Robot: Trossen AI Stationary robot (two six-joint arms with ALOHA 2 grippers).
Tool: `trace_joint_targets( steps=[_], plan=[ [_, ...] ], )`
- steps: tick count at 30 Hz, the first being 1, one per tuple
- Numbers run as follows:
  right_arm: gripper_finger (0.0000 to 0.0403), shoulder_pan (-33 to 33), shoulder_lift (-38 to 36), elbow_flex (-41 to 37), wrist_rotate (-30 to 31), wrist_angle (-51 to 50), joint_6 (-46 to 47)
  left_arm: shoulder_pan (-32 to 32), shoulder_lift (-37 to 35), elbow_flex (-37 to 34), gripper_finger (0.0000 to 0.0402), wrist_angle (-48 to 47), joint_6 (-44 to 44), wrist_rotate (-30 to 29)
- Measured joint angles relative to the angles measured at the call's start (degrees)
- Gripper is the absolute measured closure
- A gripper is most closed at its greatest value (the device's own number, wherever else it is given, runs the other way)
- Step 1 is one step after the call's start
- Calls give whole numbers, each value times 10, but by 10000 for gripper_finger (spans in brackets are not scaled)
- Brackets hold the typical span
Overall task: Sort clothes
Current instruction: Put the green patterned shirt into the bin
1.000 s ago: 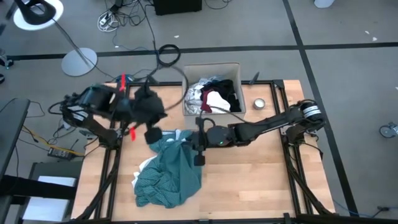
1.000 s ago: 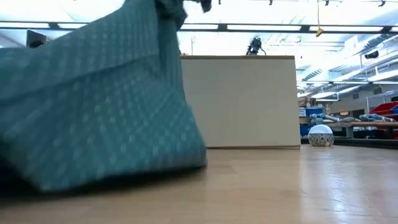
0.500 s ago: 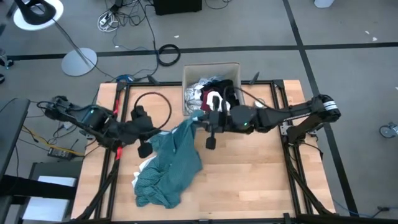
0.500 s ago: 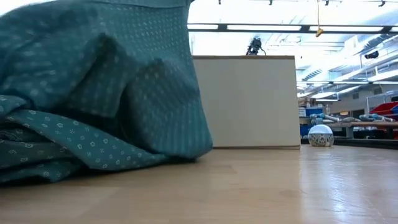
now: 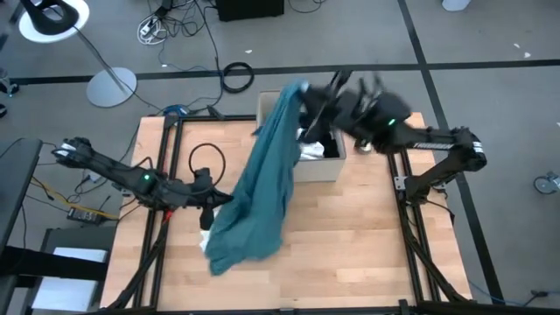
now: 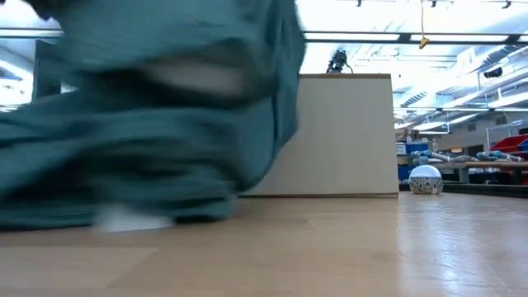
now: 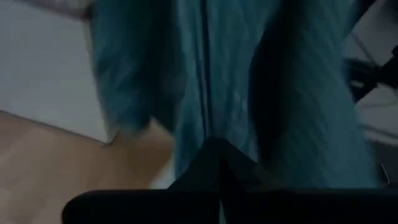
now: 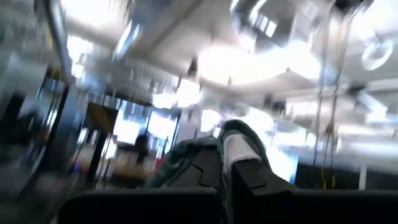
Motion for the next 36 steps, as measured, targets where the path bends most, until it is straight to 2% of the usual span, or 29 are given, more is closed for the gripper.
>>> trace_joint_targets(
  steps=[3, 7, 11, 15, 21, 27, 29, 31, 34, 36],
  plan=[
    [402, -36, 0, 65, -47, 11, 0, 0, -5, -48, 401, 50, -17, 2],
    [402, -70, -5, 135, -81, 14, 2, 0, -5, -101, 401, 134, -21, 6],
    [402, -81, -4, 157, -84, -70, 3, 0, -5, -148, 401, 201, -21, 8],
    [403, -83, 7, 158, -50, -195, 3, 0, -4, -179, 401, 239, -26, 8],
    [402, -98, 45, 158, -35, -299, 36, 0, -4, -206, 401, 255, -52, 8],
    [402, -132, 51, 159, 105, -465, 61, 0, -4, -238, 401, 294, -68, 13],
    [402, -143, 58, 159, 116, -527, 117, 0, -4, -249, 401, 317, -66, 14],
    [402, -155, 68, 159, 81, -579, 179, 0, -4, -258, 401, 330, -62, 14],
    [402, -169, 100, 159, -5, -636, 234, 0, -4, -262, 401, 340, -56, 14],
    [401, -175, 126, 159, -28, -672, 257, 0, -4, -262, 401, 344, -54, 14]
  ],
)
